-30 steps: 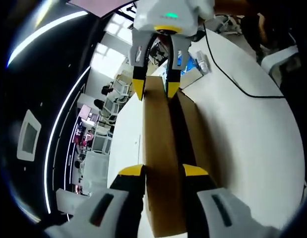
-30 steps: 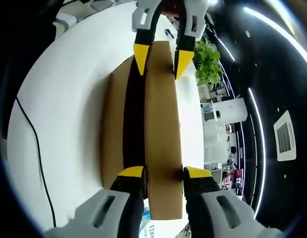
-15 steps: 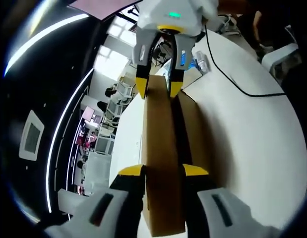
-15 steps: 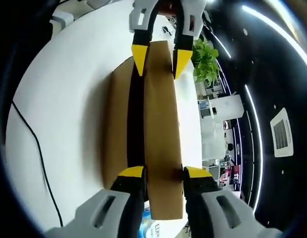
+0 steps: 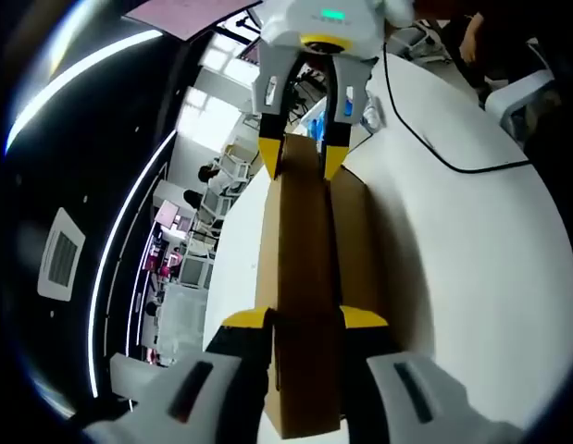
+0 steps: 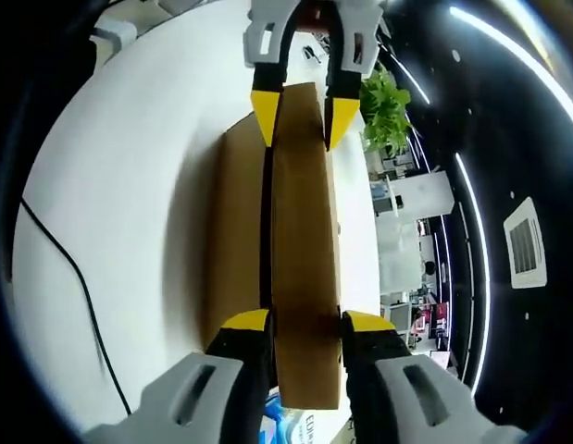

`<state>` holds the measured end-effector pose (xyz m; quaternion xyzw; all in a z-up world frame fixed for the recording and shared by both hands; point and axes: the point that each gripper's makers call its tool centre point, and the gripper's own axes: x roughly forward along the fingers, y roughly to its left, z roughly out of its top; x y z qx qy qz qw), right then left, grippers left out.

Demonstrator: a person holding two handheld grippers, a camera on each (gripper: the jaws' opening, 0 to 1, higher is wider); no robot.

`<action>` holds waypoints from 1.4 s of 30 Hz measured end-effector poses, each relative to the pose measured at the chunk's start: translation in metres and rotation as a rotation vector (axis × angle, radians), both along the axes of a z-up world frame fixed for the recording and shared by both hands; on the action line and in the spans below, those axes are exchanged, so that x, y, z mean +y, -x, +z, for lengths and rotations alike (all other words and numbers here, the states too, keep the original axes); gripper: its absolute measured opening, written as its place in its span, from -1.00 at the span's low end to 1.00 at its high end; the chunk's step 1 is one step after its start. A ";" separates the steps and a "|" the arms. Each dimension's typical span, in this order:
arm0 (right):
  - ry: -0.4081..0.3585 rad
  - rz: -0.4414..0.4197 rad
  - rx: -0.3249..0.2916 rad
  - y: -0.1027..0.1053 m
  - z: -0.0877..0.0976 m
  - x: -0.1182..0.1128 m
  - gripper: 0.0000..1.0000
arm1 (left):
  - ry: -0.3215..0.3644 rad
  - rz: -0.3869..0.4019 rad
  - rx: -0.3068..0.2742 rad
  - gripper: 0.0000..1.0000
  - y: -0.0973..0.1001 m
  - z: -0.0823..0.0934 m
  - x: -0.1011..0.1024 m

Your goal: Operate the shoe box by opening the lid, removing the specified soft item, and placing it in the target area until the item is outside and the box remains undamaged.

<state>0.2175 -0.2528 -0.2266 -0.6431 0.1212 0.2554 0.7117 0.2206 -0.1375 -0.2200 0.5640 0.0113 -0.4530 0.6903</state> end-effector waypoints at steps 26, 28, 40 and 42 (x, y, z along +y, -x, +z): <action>-0.031 -0.010 -0.106 -0.005 -0.021 0.007 -0.42 | -0.003 0.026 -0.080 -0.54 -0.010 -0.021 0.006; -0.034 -0.011 -0.111 -0.006 -0.022 0.008 -0.42 | -0.010 0.028 -0.096 -0.54 -0.011 -0.023 0.006; -0.081 -0.010 -0.113 -0.006 -0.021 0.015 -0.42 | -0.026 0.060 -0.199 -0.36 -0.020 -0.031 0.012; -0.089 -0.008 -0.118 -0.006 -0.020 0.016 -0.42 | -0.033 0.061 -0.232 -0.37 -0.022 -0.030 0.013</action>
